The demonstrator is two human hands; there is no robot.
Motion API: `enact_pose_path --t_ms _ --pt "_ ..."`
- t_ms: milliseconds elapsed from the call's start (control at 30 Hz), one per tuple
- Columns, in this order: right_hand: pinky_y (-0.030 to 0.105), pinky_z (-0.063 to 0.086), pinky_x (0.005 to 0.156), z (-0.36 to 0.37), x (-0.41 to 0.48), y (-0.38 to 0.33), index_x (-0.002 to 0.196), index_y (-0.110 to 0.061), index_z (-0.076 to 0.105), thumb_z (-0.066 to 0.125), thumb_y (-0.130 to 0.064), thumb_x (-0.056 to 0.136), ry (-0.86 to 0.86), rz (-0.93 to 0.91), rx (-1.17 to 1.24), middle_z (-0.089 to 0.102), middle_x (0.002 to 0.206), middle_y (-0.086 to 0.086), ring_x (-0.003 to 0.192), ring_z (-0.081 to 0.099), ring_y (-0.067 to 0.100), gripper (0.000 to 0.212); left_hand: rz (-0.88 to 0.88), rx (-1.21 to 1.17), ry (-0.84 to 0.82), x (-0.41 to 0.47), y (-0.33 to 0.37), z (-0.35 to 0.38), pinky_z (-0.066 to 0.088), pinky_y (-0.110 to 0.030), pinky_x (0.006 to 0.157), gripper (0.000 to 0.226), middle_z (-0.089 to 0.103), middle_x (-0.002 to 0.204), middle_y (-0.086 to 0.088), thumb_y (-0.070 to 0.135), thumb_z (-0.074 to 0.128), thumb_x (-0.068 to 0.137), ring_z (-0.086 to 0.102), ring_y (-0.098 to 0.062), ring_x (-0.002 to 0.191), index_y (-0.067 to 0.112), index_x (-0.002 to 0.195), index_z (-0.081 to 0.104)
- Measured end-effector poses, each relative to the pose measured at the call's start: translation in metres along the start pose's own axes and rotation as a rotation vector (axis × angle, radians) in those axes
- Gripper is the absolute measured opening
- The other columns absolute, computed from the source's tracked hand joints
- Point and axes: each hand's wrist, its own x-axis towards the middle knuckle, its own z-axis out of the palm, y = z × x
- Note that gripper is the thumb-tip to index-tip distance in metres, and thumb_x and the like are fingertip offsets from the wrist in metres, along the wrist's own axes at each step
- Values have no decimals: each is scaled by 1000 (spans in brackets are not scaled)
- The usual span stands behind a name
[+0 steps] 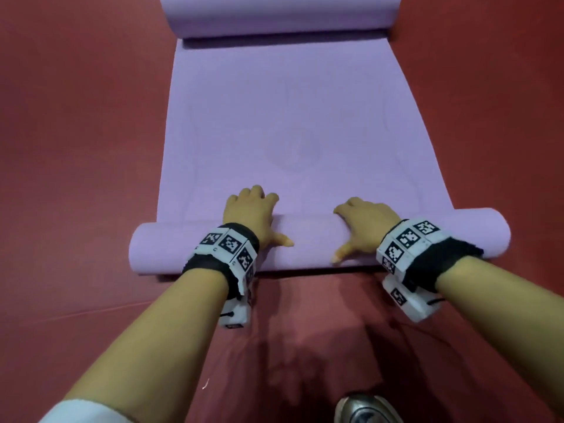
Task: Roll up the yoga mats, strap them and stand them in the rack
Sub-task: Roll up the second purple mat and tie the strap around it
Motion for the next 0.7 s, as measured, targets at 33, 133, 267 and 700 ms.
enact_pose_path --t_ms 33,133,267,700 --pt "40 40 96 -7 4 6 132 -21 44 77 -66 54 55 47 81 47 128 6 119 49 28 96 -30 -10 57 0 2 -1 32 -39 95 72 47 127 -6 65 61 74 43 -28 118 19 129 48" --pt "39 38 94 -15 11 11 127 -19 49 69 -61 70 214 94 120 51 124 8 116 50 30 73 -16 91 331 8 14 6 42 -34 78 36 62 101 -8 44 65 84 58 -30 93 12 100 65" --pt "40 38 85 4 13 1 115 -13 55 37 -54 93 401 62 71 61 113 9 107 56 31 50 18 51 210 8 17 14 37 -38 92 82 57 122 -12 71 50 77 54 -31 112 11 133 47" --pt "43 27 105 -42 56 24 139 -20 38 75 -69 54 310 122 82 36 141 12 129 37 30 105 -64 48 220 47 -8 -18 16 -43 108 92 21 148 -15 67 66 66 22 -33 134 17 138 37"
